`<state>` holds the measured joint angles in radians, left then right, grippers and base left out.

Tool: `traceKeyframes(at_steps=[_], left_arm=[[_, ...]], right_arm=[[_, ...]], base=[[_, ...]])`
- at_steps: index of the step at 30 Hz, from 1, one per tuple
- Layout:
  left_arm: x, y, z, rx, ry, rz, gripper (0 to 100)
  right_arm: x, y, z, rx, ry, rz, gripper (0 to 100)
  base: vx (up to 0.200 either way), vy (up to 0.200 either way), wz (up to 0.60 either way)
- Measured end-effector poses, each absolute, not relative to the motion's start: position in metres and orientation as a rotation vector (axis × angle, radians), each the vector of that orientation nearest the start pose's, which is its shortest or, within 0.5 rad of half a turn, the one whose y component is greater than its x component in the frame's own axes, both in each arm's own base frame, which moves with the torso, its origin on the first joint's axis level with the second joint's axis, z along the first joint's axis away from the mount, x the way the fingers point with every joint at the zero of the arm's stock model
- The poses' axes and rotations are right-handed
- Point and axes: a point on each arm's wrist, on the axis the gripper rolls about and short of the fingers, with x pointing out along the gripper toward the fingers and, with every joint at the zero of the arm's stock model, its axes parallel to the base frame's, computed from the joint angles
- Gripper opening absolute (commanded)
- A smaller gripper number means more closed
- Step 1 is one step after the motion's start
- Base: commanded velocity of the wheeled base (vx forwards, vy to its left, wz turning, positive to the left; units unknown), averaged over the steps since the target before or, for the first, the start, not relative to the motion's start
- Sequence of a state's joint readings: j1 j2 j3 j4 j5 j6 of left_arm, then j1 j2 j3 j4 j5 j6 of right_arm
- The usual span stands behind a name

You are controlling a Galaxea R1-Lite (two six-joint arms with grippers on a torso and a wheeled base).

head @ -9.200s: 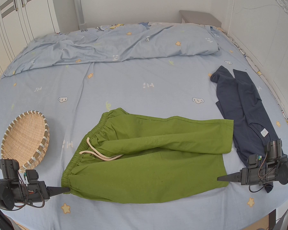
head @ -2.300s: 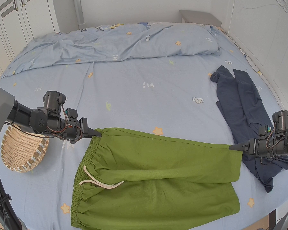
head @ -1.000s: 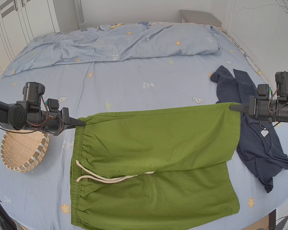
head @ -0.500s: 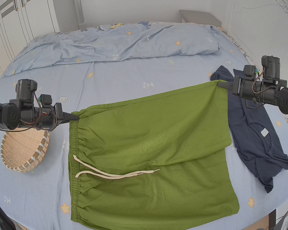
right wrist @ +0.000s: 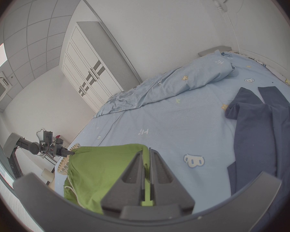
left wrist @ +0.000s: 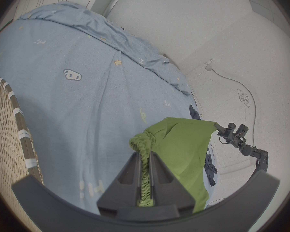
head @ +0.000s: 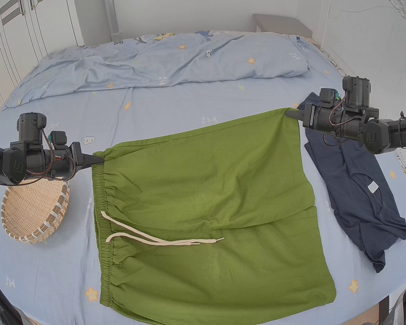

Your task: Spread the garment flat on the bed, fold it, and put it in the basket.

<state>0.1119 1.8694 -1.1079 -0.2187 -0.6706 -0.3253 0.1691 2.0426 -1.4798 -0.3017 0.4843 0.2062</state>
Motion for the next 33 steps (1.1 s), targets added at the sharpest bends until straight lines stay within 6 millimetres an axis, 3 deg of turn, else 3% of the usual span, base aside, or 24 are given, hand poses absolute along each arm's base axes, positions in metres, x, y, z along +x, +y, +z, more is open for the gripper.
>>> traceKeyframes(at_steps=[16,22,23,24,33], left_arm=[[0.371,0.033,0.145,-0.517,0.584,-0.436,0],[0.376,0.035,0.140,-0.522,0.590,-0.430,0],[0.377,0.035,0.139,-0.524,0.593,-0.430,100],[0.378,0.035,0.138,-0.524,0.594,-0.429,100],[0.381,0.033,0.138,-0.521,0.593,-0.435,100]], right_arm=[[0.460,0.090,0.185,0.227,0.314,0.572,0],[0.469,0.093,0.176,0.228,0.324,0.567,0],[0.470,0.093,0.175,0.228,0.323,0.566,0],[0.472,0.093,0.175,0.228,0.323,0.565,100],[0.483,0.094,0.164,0.233,0.330,0.553,100]], base=[[0.000,0.000,0.00],[0.000,0.000,0.00],[0.000,0.000,0.00],[0.000,0.000,0.00],[0.000,0.000,0.00]])
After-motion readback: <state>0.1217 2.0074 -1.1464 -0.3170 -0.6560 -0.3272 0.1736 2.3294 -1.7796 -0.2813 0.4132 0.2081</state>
